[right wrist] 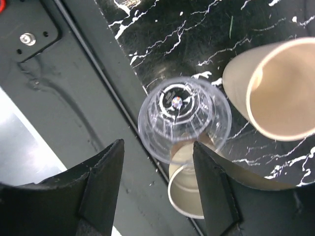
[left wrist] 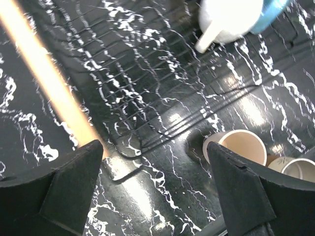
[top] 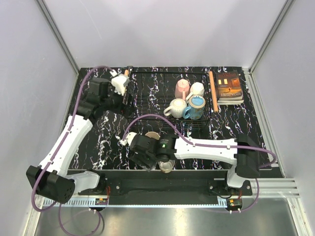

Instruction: Load the cups into the dish rack

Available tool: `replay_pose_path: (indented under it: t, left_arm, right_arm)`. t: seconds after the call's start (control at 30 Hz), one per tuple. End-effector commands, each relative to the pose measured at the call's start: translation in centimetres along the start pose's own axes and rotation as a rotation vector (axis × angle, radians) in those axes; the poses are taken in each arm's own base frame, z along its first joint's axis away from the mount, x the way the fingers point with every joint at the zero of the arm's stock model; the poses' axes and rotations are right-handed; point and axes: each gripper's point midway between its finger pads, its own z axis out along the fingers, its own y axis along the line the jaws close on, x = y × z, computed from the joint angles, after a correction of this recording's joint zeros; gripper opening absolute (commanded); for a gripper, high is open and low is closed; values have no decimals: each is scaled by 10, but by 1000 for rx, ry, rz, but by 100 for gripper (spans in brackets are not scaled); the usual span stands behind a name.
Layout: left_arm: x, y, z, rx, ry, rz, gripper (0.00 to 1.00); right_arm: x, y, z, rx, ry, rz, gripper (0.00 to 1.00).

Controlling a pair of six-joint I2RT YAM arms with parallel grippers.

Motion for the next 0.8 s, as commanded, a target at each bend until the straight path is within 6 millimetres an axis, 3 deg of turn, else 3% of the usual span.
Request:
replay_pose_path:
  t: [0.0, 0.1, 0.3, 0.57, 0.77]
  left_arm:
    - [-26, 14, -20, 29, -120, -83, 91]
    - [-27, 29, -25, 2, -127, -120, 92]
    - [-30, 37, -27, -20, -135, -124, 91]
    - [-33, 42, -36, -41, -159, -128, 91]
    - [-30, 40, -39, -44, -161, -130, 91]
  right_arm:
    - [-28, 4, 3, 2, -61, -52, 65]
    - [-27, 6, 8, -8, -52, -57, 66]
    - [-30, 14, 17, -41, -35, -88, 65]
    - [-24, 28, 23, -110, 3, -75, 65]
    - [-10, 24, 38, -114, 57, -56, 61]
